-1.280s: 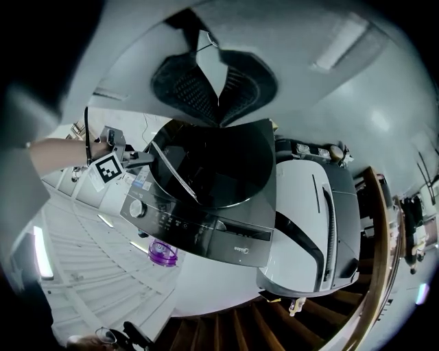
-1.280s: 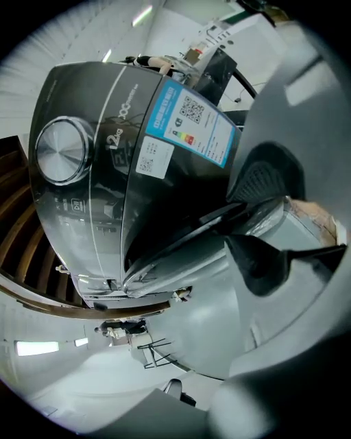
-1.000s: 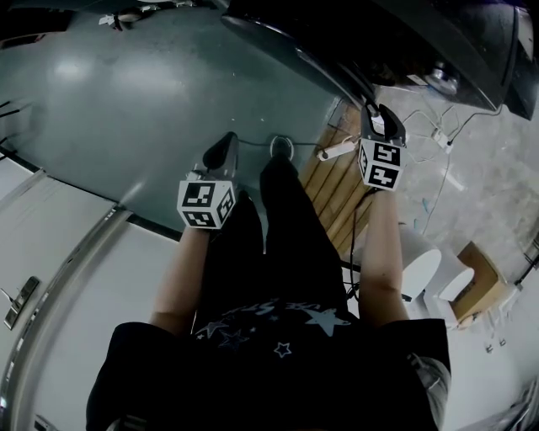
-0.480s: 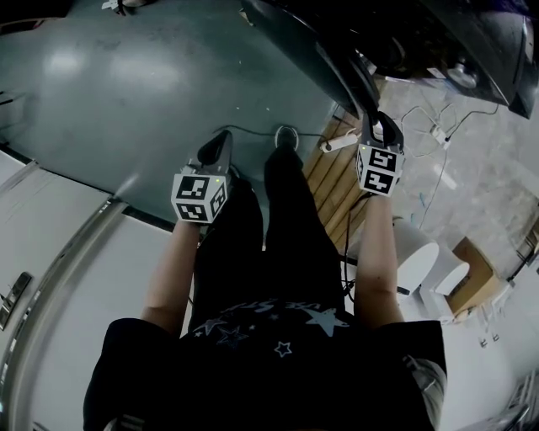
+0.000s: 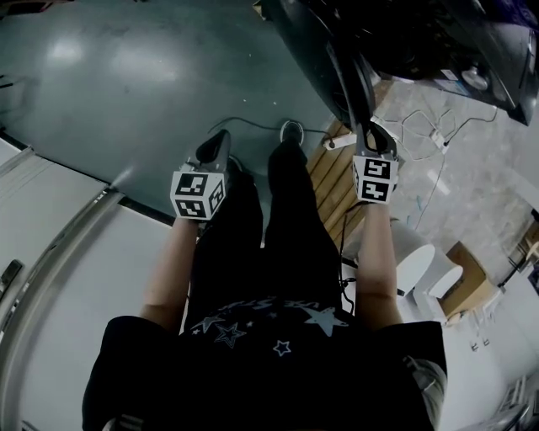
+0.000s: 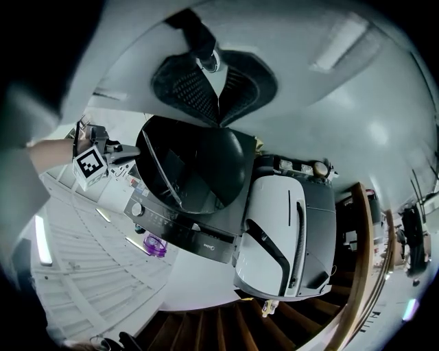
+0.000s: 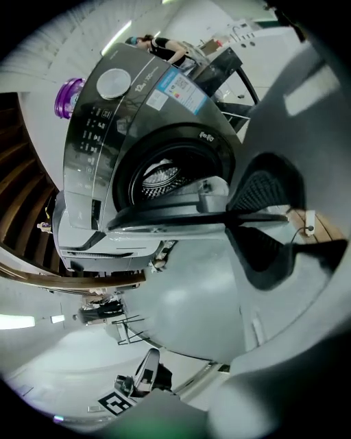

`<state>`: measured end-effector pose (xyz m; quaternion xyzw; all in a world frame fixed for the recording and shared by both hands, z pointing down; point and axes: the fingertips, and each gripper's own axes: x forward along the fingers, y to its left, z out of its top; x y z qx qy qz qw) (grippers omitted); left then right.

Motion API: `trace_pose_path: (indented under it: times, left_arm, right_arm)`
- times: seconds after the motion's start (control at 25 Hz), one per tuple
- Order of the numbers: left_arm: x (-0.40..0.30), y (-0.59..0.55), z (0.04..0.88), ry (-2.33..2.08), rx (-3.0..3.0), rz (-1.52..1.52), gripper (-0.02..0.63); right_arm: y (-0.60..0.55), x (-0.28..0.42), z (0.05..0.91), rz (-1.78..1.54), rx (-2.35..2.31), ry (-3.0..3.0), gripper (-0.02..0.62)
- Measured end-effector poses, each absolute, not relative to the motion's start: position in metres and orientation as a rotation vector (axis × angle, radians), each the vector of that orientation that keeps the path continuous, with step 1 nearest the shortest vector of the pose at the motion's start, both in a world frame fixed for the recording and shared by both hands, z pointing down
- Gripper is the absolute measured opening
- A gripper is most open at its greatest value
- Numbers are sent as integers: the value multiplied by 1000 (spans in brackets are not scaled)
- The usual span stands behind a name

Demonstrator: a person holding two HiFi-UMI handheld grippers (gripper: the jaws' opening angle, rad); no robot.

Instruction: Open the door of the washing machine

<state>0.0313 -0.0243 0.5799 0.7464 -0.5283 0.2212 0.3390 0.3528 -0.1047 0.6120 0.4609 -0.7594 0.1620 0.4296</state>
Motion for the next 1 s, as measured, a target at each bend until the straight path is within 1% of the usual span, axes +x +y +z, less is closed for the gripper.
trace_pose_path:
  times: [0.32, 0.52, 1.0]
  left_arm:
    - [8, 1, 574, -1415, 1932, 533, 12]
    - [-13, 20, 571, -1450, 1915, 504, 12]
    - [-92, 76, 568, -1549, 1840, 438, 12]
  right_arm:
    - [-63, 299, 613, 454, 1053, -1918, 66]
    - [-41, 255, 611, 542, 1067, -1957, 66]
    - [-7, 144, 610, 674, 1098, -1991, 81]
